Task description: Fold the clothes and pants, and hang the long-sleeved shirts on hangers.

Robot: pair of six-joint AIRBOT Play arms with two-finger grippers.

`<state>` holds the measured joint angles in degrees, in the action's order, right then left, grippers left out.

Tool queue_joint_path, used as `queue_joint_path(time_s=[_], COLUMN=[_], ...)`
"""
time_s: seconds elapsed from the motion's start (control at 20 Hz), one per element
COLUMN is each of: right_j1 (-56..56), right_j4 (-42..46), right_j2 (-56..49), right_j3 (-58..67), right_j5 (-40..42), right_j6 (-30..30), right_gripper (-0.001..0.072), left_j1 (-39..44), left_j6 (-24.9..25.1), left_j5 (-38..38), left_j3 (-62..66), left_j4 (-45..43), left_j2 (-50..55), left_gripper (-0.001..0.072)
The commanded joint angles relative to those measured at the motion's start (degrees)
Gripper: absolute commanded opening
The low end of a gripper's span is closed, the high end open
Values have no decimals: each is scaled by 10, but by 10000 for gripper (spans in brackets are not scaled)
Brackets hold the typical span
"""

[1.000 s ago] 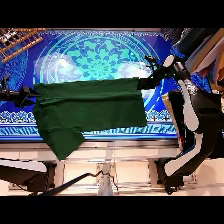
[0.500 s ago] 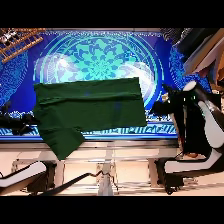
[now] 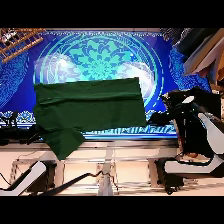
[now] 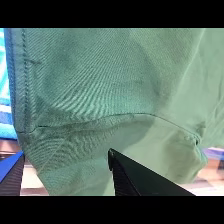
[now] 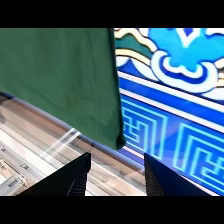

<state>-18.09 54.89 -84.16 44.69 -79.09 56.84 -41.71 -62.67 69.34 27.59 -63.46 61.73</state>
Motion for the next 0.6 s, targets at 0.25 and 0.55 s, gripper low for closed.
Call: queue_joint_path(time_s=[0.25, 0.55], right_j1=[1, 8], right_j4=[-87, -70], right_j2=[-7, 0], right_j3=[-7, -6], right_j5=[35, -18], right_j6=[-40, -40], right_gripper=[279, 16], left_j1=[0, -14], left_j6=[20, -27], left_j5=[-67, -12], left_j3=[-68, -57], left_j4=[40, 56], left_j2=[-4, -5], left_gripper=[461, 5])
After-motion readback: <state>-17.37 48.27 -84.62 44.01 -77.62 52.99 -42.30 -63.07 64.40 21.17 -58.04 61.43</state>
